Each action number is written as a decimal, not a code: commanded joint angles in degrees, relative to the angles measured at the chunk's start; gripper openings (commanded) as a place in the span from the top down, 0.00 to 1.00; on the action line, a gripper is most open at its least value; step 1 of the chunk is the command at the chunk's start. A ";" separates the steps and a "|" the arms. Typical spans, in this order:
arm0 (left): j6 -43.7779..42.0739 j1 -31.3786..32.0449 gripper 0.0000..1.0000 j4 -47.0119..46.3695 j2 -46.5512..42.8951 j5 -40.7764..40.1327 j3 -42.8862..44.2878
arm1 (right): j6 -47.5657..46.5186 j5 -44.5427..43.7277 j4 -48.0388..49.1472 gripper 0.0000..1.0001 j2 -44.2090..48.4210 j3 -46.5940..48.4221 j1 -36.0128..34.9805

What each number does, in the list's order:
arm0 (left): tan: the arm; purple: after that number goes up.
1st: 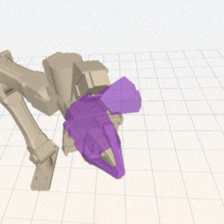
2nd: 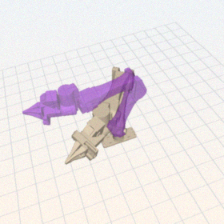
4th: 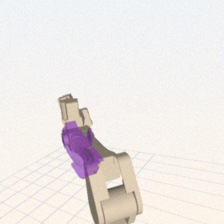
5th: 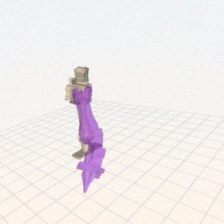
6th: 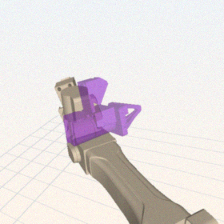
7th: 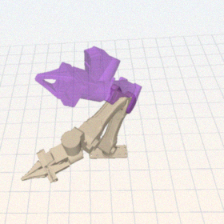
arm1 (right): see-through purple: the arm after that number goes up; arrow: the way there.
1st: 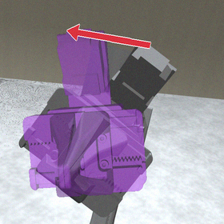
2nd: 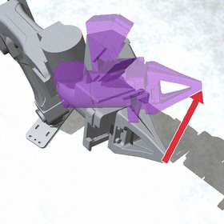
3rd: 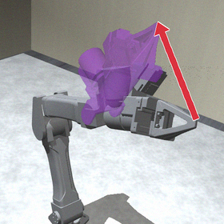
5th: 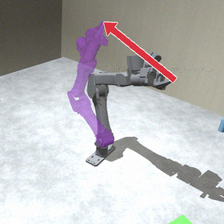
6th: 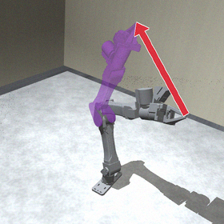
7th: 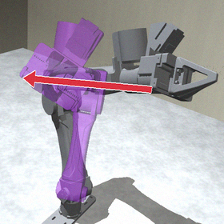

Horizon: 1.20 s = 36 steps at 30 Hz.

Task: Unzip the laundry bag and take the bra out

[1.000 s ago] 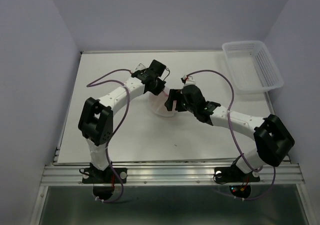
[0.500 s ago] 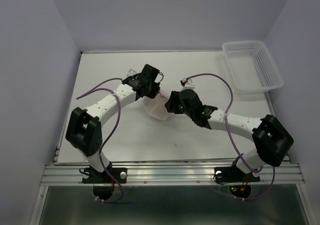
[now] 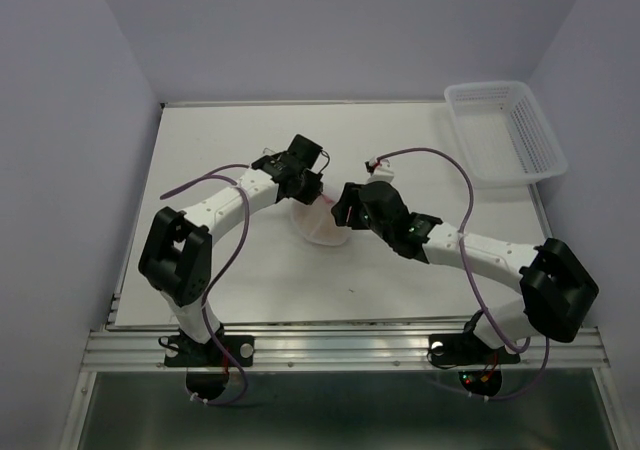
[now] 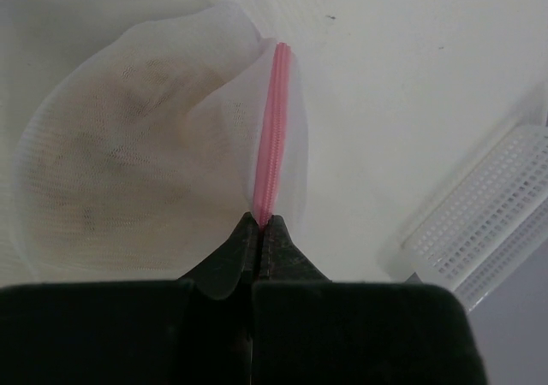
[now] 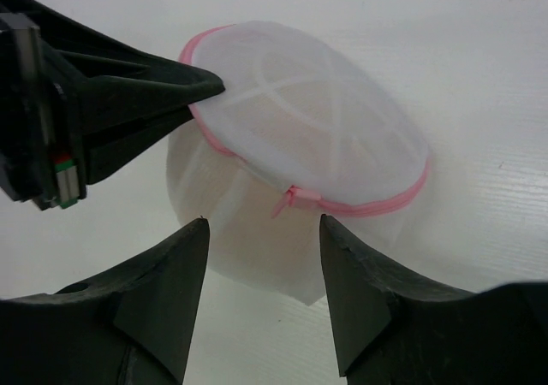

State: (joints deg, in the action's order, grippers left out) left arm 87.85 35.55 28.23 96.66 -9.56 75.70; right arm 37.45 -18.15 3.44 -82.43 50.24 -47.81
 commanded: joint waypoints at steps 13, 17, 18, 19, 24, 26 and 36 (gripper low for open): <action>0.21 1.27 1.00 -0.54 -1.47 3.32 -0.38 | 0.25 -6.37 3.23 0.49 -2.11 -2.07 -2.90; 0.74 1.54 1.00 -0.89 -2.09 3.32 -1.08 | 2.62 -8.73 6.66 0.54 -3.17 -2.69 -3.43; 0.83 1.54 1.00 -0.98 -2.18 3.24 -1.08 | 4.02 -9.35 6.84 0.55 -3.43 -2.69 -3.43; 0.91 1.54 1.00 -1.07 -2.44 3.06 -1.34 | 4.47 -9.71 7.10 0.55 -3.61 -2.60 -3.43; 0.83 1.72 1.00 -1.60 -2.27 3.32 -1.61 | 5.17 -11.03 12.11 0.61 -3.52 -4.27 -3.43; 0.48 1.72 1.00 -1.69 -2.01 3.58 -1.52 | 5.35 -11.99 12.20 0.64 -3.44 -4.27 -3.43; -0.05 1.72 1.00 -1.33 -2.44 2.71 -1.26 | 7.37 -13.14 9.74 0.92 -2.91 -4.36 -3.43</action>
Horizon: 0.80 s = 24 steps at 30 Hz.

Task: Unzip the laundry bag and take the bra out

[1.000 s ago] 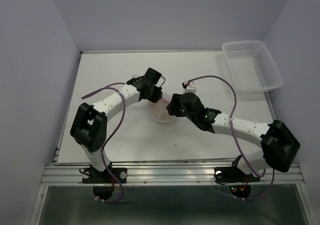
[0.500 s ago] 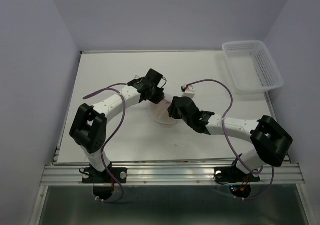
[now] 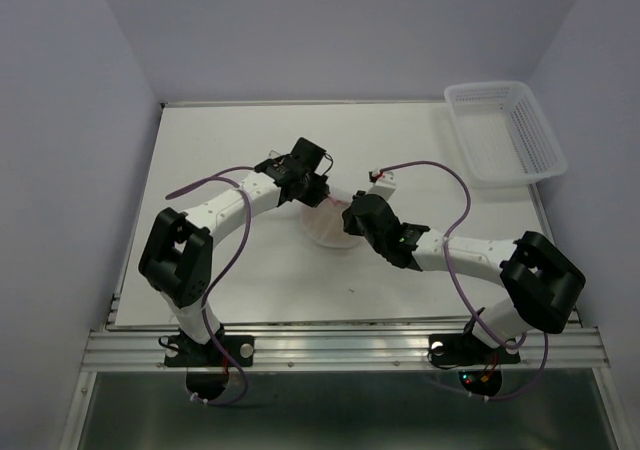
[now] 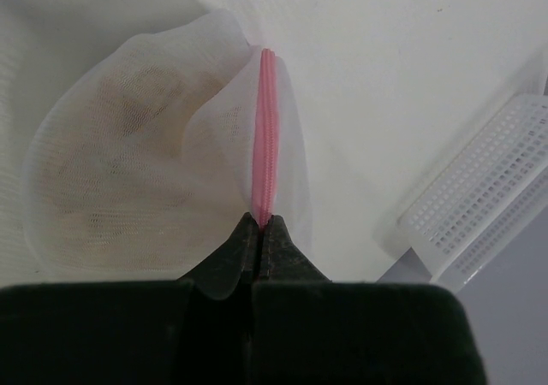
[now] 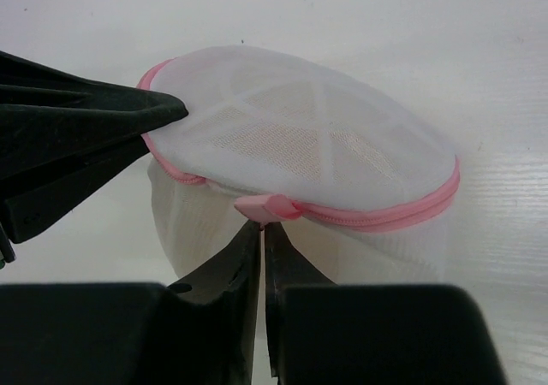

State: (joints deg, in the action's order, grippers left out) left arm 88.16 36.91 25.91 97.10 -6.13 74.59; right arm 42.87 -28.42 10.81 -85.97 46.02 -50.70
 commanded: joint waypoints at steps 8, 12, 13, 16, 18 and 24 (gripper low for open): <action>-0.01 0.36 1.00 1.25 -4.20 -2.13 -1.02 | 4.77 -1.91 -0.97 0.68 3.71 -0.58 -0.54; -0.27 0.36 1.00 0.72 -4.02 -1.69 -1.11 | 2.74 0.56 0.62 0.81 5.46 -0.58 -0.54; -0.44 0.36 1.00 0.63 -3.94 -1.60 -0.94 | 2.57 0.39 0.79 0.82 5.55 -0.67 -0.54; -0.45 0.36 1.00 0.46 -3.93 -1.60 -0.93 | 2.21 0.12 0.79 0.75 5.56 -0.49 -0.54; -0.53 0.36 1.00 0.46 -3.85 -1.60 -0.85 | 2.30 0.04 0.62 0.71 5.12 -0.14 -0.54; -0.71 0.54 1.00 0.54 -3.94 -1.52 -0.85 | 4.23 -2.95 -2.28 0.70 2.57 1.53 -0.54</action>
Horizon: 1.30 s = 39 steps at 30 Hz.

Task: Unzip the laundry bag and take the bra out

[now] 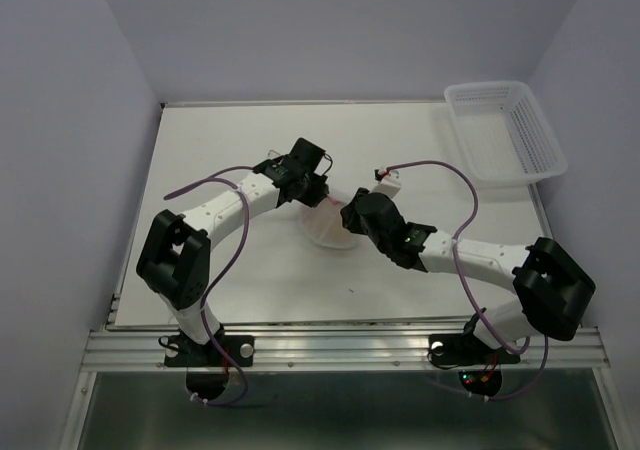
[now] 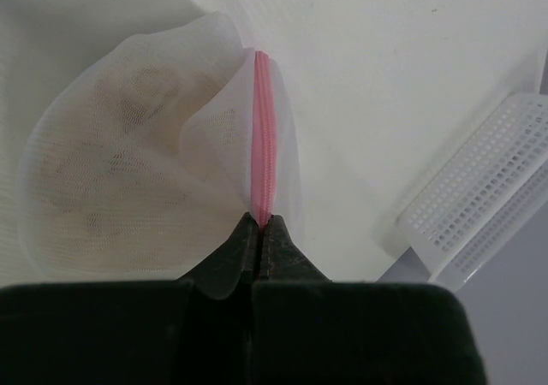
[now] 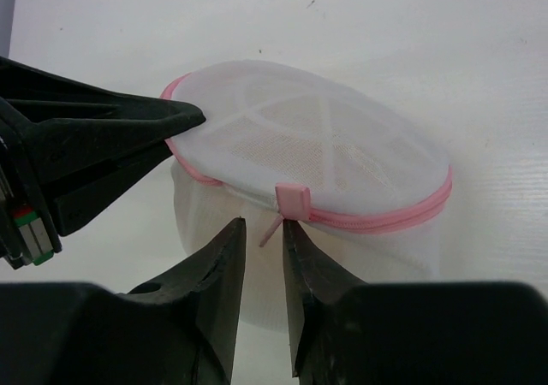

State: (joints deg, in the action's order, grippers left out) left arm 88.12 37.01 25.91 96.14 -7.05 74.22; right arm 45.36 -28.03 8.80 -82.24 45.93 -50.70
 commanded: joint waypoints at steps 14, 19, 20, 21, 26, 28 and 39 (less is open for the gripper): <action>-1.19 0.51 1.00 -0.07 -4.29 -0.60 -1.71 | 4.47 -5.01 -0.19 0.74 -0.99 1.35 -0.54; -1.46 0.60 1.00 -0.16 -4.12 -0.42 -1.88 | 3.24 -4.93 0.08 0.92 -1.43 1.62 -0.54; -1.46 0.69 1.00 -0.07 -4.12 -0.60 -1.79 | 2.89 -5.01 -0.01 0.95 -1.00 1.44 -0.54; -1.46 0.60 1.00 0.19 -4.12 -1.03 -1.79 | 2.02 -5.02 0.08 0.99 -0.65 1.27 -0.54; -2.24 0.25 1.00 0.63 -4.64 -3.49 -1.36 | -0.79 -6.42 -0.09 0.99 2.78 -1.81 -0.54; -3.12 -0.71 1.00 1.24 -4.73 -4.98 -0.57 | -3.07 -6.95 -1.85 0.99 4.54 -2.69 -0.54; -21.74 -7.66 1.00 0.99 2.12 -4.47 5.67 | -11.34 5.78 -8.35 0.99 8.67 -6.29 5.87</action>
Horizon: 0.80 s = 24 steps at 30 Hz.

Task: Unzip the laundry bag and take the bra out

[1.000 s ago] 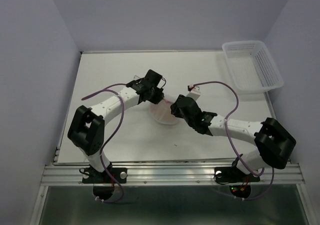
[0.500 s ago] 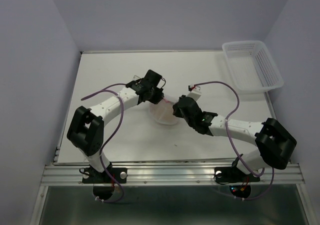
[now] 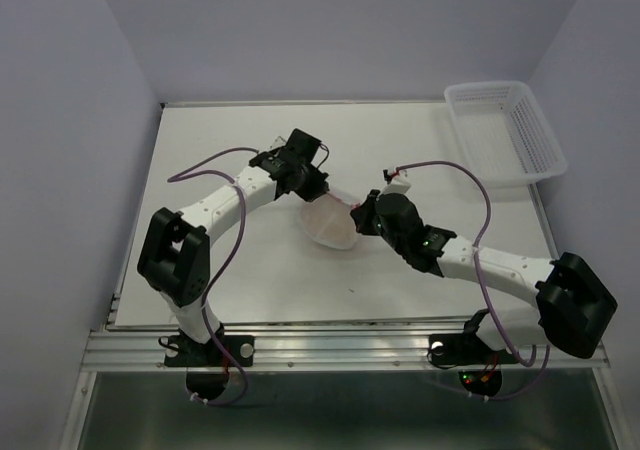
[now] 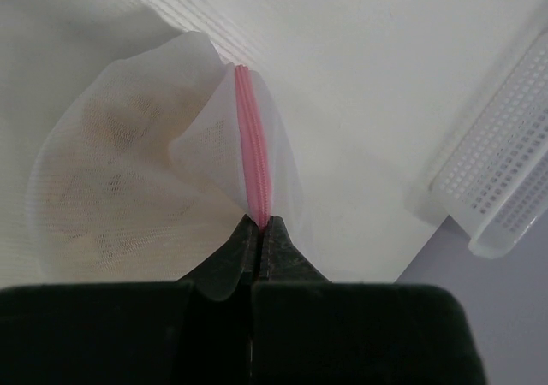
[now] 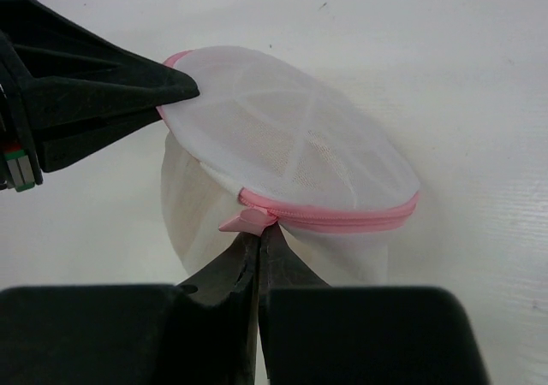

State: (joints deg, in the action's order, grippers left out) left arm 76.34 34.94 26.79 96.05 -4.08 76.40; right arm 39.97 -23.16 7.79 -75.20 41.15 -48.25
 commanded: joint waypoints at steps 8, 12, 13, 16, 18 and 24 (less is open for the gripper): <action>-27.63 -6.55 1.00 -10.26 4.06 -1.11 5.86 | -11.23 10.31 -12.36 0.99 -2.05 -0.19 9.31; -33.51 -6.46 1.00 -12.19 2.48 -3.21 6.31 | -11.40 16.98 -13.77 0.99 -3.55 2.53 11.07; -34.66 -6.37 1.00 -12.54 1.95 -4.96 6.57 | -11.92 18.05 -14.20 0.99 -3.90 3.93 11.07; -38.54 -6.37 1.00 -11.76 1.60 -5.51 8.59 | -12.28 21.74 -14.47 0.99 -4.69 5.61 11.07; -40.99 -6.02 1.00 -13.51 1.07 -2.00 8.24 | -12.02 24.37 -12.99 0.99 -6.36 7.28 11.07; -44.34 -5.85 0.80 -9.92 3.79 -1.81 11.82 | -13.25 26.49 -11.49 0.99 -9.96 9.74 11.07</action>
State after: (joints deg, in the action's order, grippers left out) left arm 37.82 30.37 16.80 100.79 -1.19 82.35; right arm 28.91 -0.12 -1.08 -83.50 48.45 -37.47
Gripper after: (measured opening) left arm 0.082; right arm 0.020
